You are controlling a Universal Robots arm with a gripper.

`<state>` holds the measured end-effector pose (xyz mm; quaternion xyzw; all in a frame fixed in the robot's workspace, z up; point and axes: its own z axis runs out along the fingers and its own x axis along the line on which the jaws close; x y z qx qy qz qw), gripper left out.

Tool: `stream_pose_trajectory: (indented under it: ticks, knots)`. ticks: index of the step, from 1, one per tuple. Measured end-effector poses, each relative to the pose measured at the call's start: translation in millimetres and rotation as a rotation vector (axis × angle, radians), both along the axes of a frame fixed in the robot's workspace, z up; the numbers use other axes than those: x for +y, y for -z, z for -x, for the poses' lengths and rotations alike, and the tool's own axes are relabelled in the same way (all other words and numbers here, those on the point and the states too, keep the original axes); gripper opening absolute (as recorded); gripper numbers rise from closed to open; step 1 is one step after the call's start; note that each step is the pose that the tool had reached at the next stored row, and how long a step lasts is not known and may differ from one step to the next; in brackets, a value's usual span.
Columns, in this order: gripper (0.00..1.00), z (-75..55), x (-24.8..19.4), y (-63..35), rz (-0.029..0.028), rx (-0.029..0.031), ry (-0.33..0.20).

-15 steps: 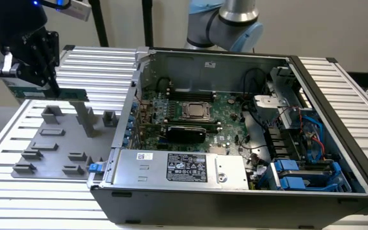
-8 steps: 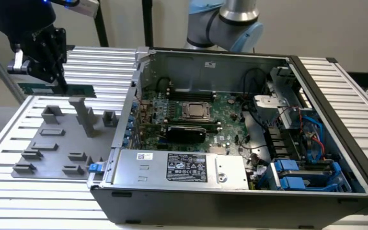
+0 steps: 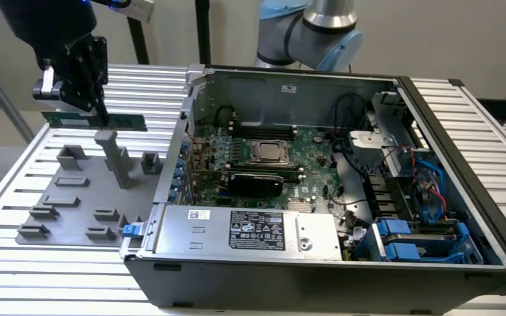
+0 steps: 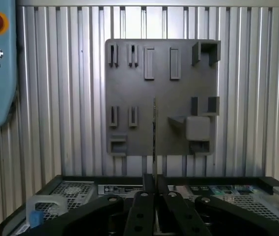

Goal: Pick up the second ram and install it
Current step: 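Insert the second ram into the second slot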

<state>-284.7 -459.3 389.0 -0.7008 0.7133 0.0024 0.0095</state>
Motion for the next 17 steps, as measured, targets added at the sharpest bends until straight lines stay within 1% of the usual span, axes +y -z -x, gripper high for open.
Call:
stream_pose_trajectory:
  ticks: [3, 7, 10, 17]
  knots:
    - [0.0, -7.1, 2.2, -0.3, -0.0042, -0.0003, 0.0]
    - [0.0, -14.9, 5.2, -0.4, -0.0136, -0.0012, 0.0]
    - [0.0, -20.9, 7.8, -0.4, -0.0195, -0.0015, 0.0]
    - [0.0, -35.7, 14.3, -0.4, -0.0303, -0.0018, 0.0]
